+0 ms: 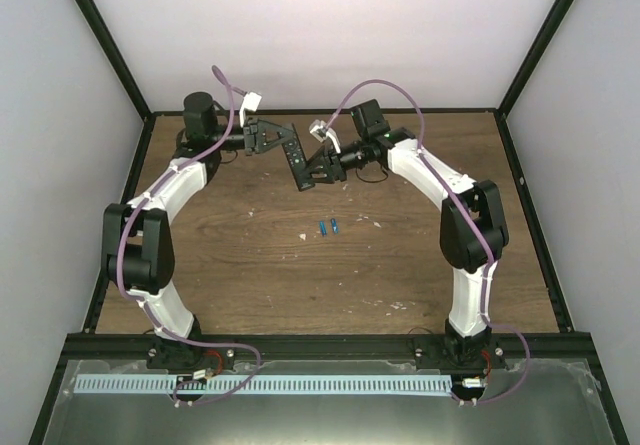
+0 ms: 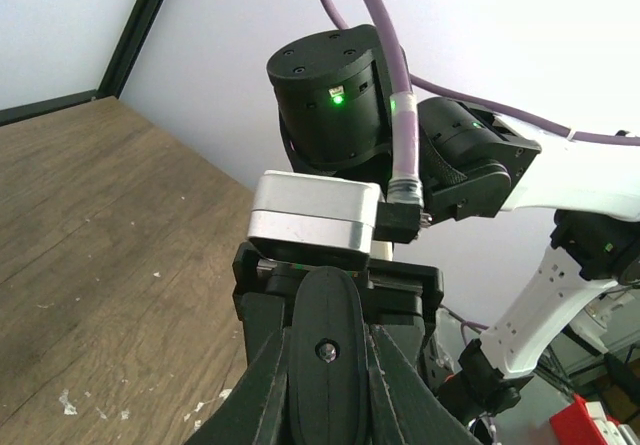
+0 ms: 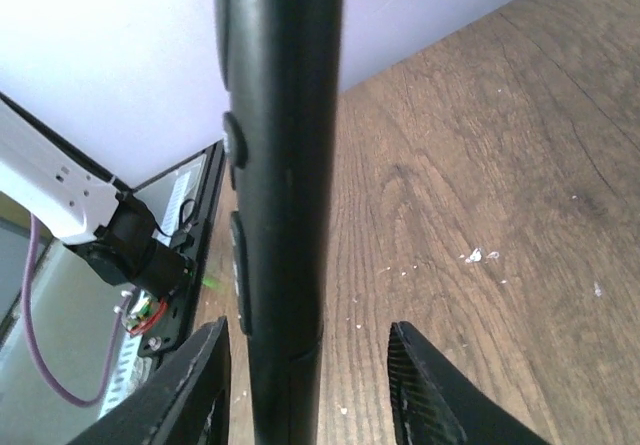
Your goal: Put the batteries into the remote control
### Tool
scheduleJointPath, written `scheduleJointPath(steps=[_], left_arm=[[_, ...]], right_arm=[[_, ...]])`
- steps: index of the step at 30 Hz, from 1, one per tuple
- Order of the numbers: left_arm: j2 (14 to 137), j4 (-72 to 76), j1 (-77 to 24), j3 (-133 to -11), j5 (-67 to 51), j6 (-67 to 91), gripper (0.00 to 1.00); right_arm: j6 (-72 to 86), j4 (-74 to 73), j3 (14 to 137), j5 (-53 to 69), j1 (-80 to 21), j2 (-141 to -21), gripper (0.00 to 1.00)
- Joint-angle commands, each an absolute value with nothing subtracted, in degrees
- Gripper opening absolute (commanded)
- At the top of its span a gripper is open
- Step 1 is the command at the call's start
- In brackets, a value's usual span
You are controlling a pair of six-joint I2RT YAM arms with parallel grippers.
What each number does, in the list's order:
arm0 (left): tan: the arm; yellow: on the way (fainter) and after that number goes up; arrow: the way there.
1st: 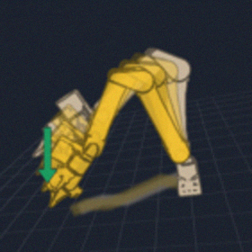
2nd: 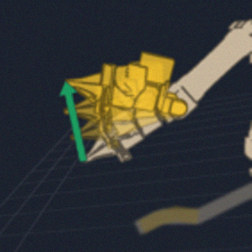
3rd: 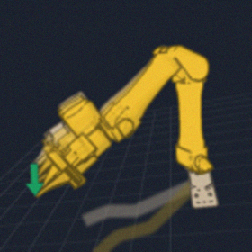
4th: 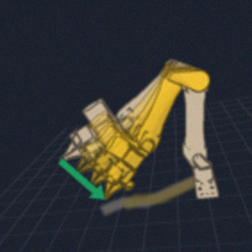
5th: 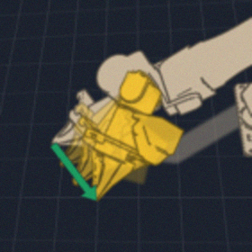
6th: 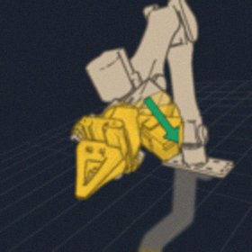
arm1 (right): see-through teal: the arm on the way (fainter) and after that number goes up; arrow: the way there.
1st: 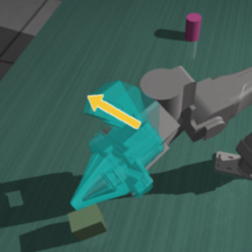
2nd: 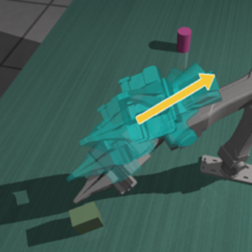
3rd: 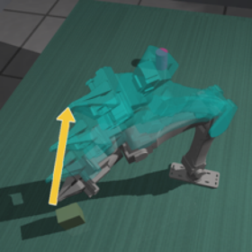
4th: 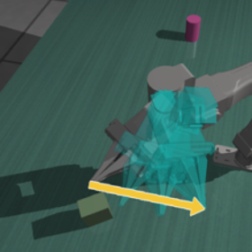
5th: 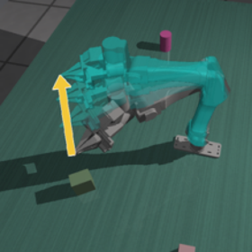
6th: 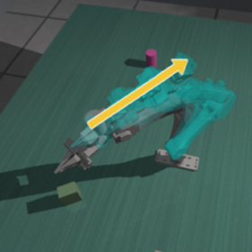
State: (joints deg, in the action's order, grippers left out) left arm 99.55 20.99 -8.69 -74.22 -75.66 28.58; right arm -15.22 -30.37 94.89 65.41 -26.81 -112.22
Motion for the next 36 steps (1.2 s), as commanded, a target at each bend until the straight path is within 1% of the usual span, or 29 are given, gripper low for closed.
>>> scheduleJointPath(steps=[1, 7, 12, 15, 16, 18, 19, 20, 21, 22, 25, 27, 32, 34, 36], left_arm=[[98.08, 23.54, -9.28, -73.77, -75.41, 28.93, 0.0], [98.17, 23.86, -9.65, -73.8, -75.5, 29.18, 0.0], [98.26, 24.17, -10.28, -73.72, -75.49, 29.03, 0.0], [98.18, 23.95, -10.69, -73.58, -75.54, 28.53, 0.05], [98.24, 23.79, -10.77, -73.48, -75.43, 28.42, 0.09], [98.13, 23.65, -10.81, -73.25, -75.03, 28.39, 0.24], [98.07, 23.56, -10.81, -73.1, -74.79, 28.39, 0.33], [97.96, 23.44, -10.77, -73.0, -74.31, 28.39, 0.46], [97.85, 23.31, -10.53, -72.93, -73.61, 28.43, 0.54], [97.7, 23.61, -10.24, -72.66, -72.67, 28.93, 0.6], [97.21, 28.36, -7.89, -70.68, -68.14, 33.52, 0.7], [96.5, 31.12, -5.99, -68.68, -63.63, 37.28, 0.84], [92.59, 22.5, -3.77, -68.17, -49.04, 37.28, 0.88], [91.16, 16.62, -4.07, -68.64, -42.39, 37.94, 0.89], [90.31, 11.5, -4.48, -69.97, -37.31, 39.19, 0.95]], right_arm=[[-15.69, -30.46, 97.38, 67.03, -27.48, -112.05, 0.32], [-16.96, -31.69, 97.56, 67.24, -27.85, -111.91, 0.12], [-17.83, -32.33, 97.56, 68.2, -27.86, -111.78, 0.04], [-18.0, -32.71, 97.6, 68.79, -27.86, -111.83, 0.01], [-18.18, -32.86, 97.64, 68.76, -27.86, -111.87, 0.01], [-18.36, -33.03, 97.55, 68.17, -27.86, -111.58, 0.01], [-18.4, -33.0, 97.49, 67.49, -27.85, -111.36, 0.01], [-18.41, -32.91, 97.33, 66.58, -27.86, -111.09, 0.01], [-18.34, -32.74, 97.1, 65.43, -27.86, -110.76, 0.01], [-18.29, -32.55, 96.74, 63.7, -27.78, -110.44, 0.01], [-17.8, -31.13, 95.09, 58.94, -27.6, -108.96, 0.01], [-17.14, -29.94, 93.7, 54.76, -27.51, -107.66, 0.01], [-16.08, -26.79, 91.51, 41.11, -27.75, -104.48, 0.01], [-16.39, -25.39, 91.06, 31.72, -28.99, -103.61, 0.01], [-17.74, -23.35, 90.37, 19.38, -31.3, -103.16, 0.01]])
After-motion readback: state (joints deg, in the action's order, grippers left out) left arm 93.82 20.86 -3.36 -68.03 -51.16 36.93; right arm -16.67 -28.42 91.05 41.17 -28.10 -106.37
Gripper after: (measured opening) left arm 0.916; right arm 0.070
